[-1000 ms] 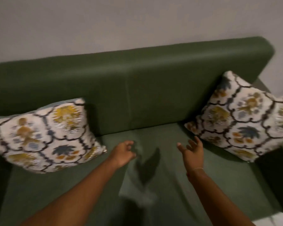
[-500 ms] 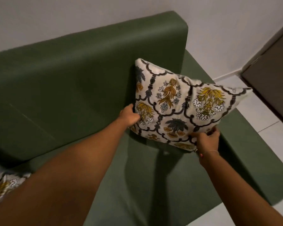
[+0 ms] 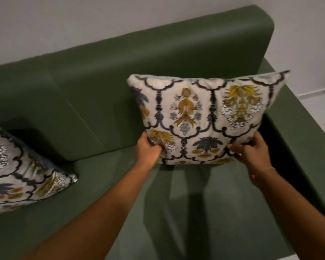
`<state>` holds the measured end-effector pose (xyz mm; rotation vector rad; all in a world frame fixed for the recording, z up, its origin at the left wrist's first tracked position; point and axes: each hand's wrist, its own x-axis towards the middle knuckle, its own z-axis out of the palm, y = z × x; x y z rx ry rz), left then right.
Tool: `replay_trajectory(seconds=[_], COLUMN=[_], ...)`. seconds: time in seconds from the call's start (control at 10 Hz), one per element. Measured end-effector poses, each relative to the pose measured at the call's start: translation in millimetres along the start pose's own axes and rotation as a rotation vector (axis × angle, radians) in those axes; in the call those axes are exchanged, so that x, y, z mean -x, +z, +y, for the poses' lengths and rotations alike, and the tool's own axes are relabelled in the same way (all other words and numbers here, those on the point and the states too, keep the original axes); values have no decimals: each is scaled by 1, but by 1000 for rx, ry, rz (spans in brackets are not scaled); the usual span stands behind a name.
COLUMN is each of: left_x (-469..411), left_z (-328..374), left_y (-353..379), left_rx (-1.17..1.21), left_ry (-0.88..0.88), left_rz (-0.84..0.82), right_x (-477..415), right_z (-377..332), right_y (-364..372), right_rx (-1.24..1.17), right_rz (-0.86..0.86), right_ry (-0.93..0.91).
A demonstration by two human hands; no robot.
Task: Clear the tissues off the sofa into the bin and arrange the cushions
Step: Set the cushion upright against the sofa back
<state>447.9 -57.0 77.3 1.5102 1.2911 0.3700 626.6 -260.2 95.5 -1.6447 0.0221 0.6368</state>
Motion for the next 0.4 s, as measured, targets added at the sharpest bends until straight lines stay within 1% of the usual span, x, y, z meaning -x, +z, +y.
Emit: replay_trajectory(seconds=[0.1, 0.2, 0.3, 0.4], left_x=[3, -1, -4, 0], left_z=[-25, -42, -57, -63], left_y=[-34, -47, -43, -46], left_rx=[-5, -76, -124, -154], left_ry=[-3, -56, -105, -75], left_rz=[98, 116, 142, 119], right_x=[-6, -8, -14, -11], right_z=[-1, 13, 29, 38], right_y=[37, 60, 69, 74], right_rx=[62, 99, 182, 236], right_rz=[-102, -165, -185, -141], right_ry=[-38, -23, -3, -42])
